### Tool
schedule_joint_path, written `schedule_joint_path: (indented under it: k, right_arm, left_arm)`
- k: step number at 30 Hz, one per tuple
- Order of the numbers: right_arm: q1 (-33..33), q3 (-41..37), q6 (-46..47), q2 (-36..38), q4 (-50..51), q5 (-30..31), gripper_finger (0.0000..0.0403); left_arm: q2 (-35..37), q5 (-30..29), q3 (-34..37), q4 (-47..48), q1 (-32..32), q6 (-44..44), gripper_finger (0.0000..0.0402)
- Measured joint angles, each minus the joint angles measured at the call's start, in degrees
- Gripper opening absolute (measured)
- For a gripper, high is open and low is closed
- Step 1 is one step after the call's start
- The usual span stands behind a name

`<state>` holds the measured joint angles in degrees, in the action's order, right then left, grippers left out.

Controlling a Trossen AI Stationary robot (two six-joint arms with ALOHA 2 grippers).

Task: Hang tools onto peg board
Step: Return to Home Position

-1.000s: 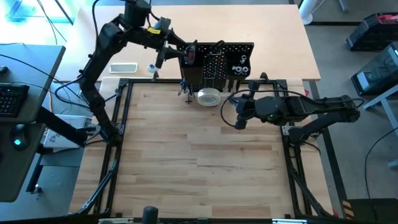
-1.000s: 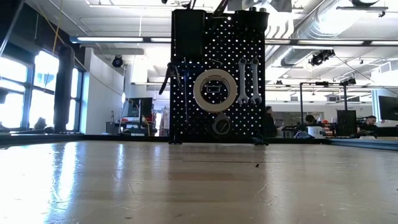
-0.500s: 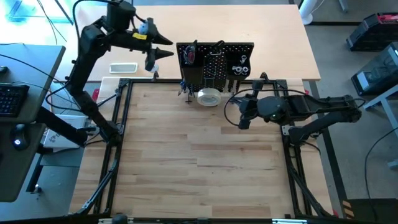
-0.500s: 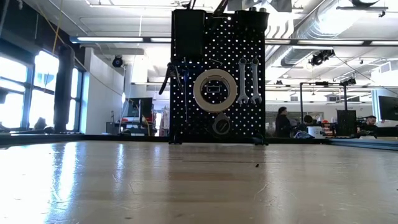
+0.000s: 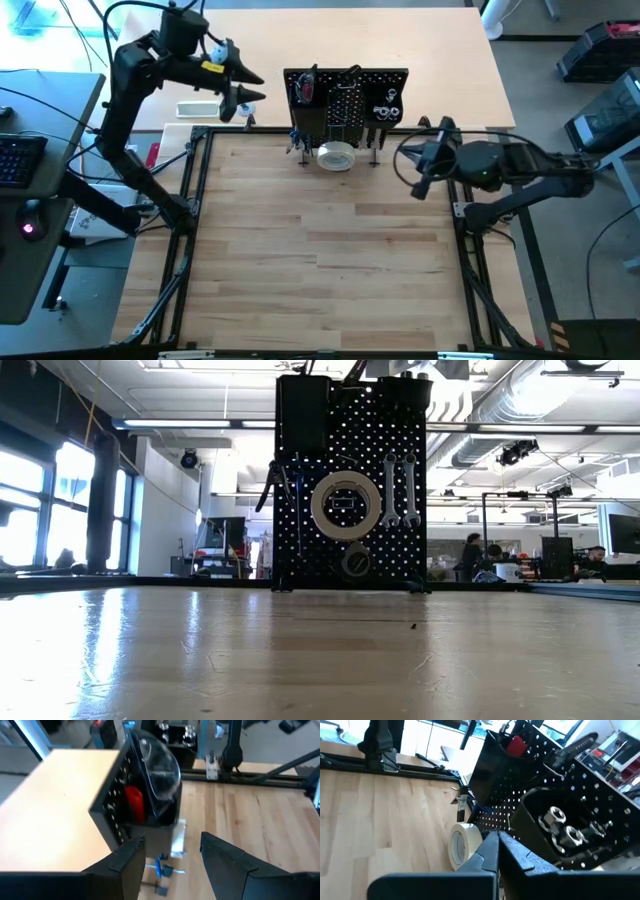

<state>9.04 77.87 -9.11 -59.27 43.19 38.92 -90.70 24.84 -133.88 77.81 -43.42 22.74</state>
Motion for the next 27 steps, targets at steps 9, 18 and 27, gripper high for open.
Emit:
schedule_joint_path:
  k: [9, 18, 27]
  right_arm:
    - [0.0, 0.0, 6.5, 2.4, 8.6, -2.2, 0.0]
    - [0.0, 0.0, 7.8, 2.5, 11.9, -2.8, 0.0]
    - [0.0, 0.0, 5.0, 5.7, 11.9, -8.0, 0.0]
  left_arm:
    - [2.0, -0.1, 9.3, 1.3, 1.0, 0.9, 0.0177]
    - [7.6, -0.2, 18.7, -1.8, 1.0, 1.4, 0.0176]
    - [17.5, -0.2, 29.7, -9.0, 1.0, 1.4, 0.0176]
